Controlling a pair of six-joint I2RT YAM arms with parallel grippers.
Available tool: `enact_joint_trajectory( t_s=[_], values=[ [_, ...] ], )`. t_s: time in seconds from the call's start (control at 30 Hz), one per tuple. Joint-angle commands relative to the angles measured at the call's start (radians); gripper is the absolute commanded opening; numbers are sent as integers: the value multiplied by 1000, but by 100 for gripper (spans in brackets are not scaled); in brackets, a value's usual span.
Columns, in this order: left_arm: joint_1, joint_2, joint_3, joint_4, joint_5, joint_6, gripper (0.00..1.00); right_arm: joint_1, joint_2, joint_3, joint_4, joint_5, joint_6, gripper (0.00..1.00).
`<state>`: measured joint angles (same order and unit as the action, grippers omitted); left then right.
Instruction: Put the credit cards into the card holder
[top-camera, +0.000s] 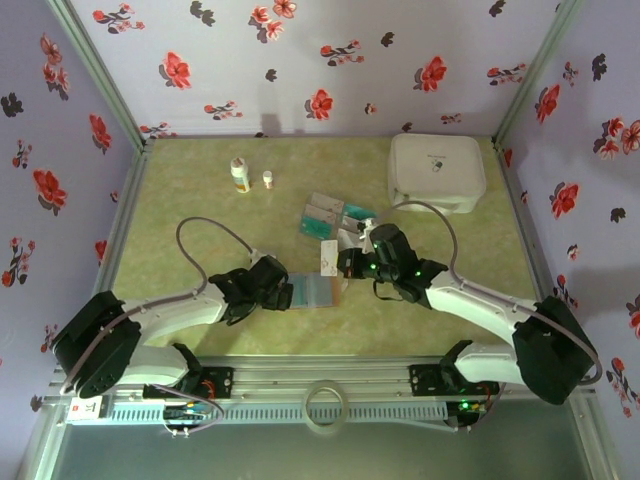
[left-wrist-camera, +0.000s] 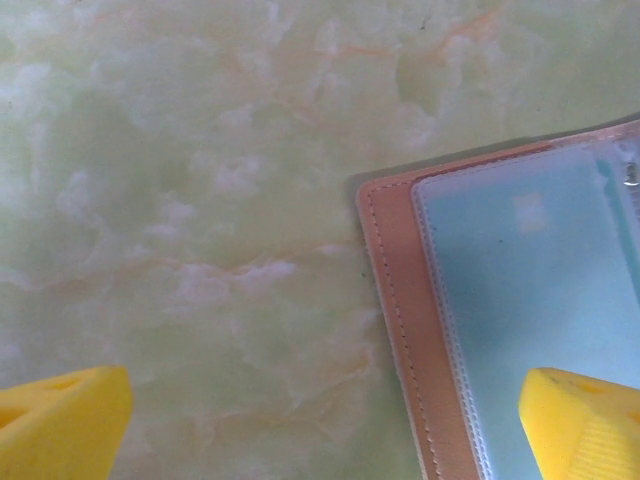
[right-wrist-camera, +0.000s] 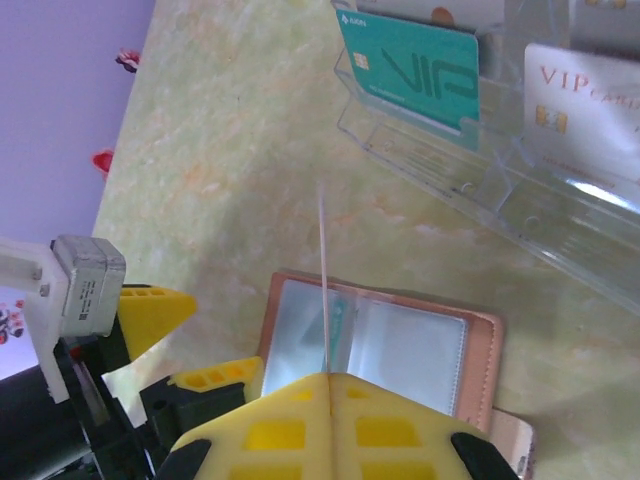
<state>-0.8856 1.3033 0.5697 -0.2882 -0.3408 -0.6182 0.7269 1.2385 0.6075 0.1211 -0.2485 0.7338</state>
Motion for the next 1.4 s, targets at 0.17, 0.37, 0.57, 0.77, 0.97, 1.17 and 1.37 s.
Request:
enact_joint_trajectory(
  t_s=[0.17,0.37,0.57,0.77,0.97,1.17,1.37],
  values=[
    [-10,37,25,-26,-46,8,100,27,68,-78,245,-40,124,0],
    [-10,40,17,-32,-53,-4,100,46,106,-90,275,-31,130,0],
    [-12,45,4,-28,-57,-20,100,56,143,-104,317,-28,141,0],
    [-12,50,-2,-28,-60,-30,100,69,188,-115,370,-32,153,0],
    [-12,45,-10,-33,-65,-42,100,82,226,-124,416,-33,160,0],
    [-12,37,-15,-33,-66,-50,100,90,257,-126,453,-37,170,0],
    [-13,34,-21,-32,-67,-52,100,95,288,-127,489,-40,183,0]
  ],
)
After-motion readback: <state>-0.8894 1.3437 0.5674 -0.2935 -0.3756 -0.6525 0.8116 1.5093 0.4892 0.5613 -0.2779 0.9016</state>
